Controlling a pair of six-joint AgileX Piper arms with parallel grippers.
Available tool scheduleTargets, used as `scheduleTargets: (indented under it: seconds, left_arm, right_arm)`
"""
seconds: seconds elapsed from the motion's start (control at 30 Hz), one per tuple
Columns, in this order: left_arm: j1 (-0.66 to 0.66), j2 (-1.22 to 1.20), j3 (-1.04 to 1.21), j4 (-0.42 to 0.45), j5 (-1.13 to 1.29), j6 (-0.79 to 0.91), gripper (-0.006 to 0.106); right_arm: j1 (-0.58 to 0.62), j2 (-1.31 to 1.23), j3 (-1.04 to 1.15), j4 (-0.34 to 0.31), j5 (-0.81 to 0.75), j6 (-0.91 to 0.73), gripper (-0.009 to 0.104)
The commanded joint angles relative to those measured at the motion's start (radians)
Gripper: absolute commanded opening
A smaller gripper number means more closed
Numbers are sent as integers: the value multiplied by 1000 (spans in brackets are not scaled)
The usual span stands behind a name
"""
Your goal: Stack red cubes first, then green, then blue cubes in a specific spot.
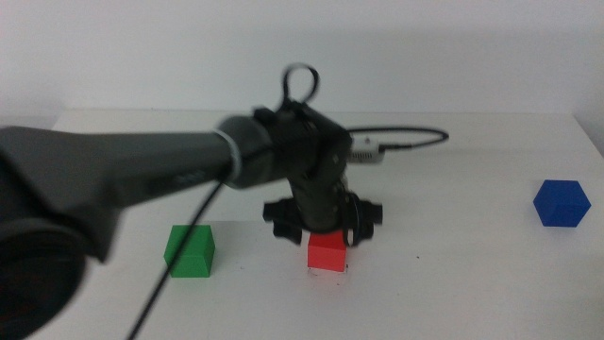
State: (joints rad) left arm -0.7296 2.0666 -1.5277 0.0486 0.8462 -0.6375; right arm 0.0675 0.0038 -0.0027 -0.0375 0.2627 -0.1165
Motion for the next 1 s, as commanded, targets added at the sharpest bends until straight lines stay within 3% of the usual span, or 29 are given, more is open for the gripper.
scheduleTargets:
  seconds: [0.0,0.2,0.27,0.47,0.63,0.97]
  left_arm:
    - [11,-85,-3,-15,23,37,94]
    - [61,-267,11,140,248,32,94]
    - [135,-344,73,151,296,45,94]
    - [282,-426,288,85,201,121,94]
    - [379,-393,388,-49,20,230,94]
    - [390,-224,395,-58,-65,285,89]
  right_arm:
    - [-8,-4,3,-9,-1,-12,93]
    - [-8,-4,3,-9,-1,-12,93]
    - [-8,-4,3,-9,-1,-12,93]
    - [-8,-4,3,-9,-1,-12,93]
    - [-8,-4,3,-9,-1,-12,93]
    - [-8,-4,3,-9,-1,-12,93]
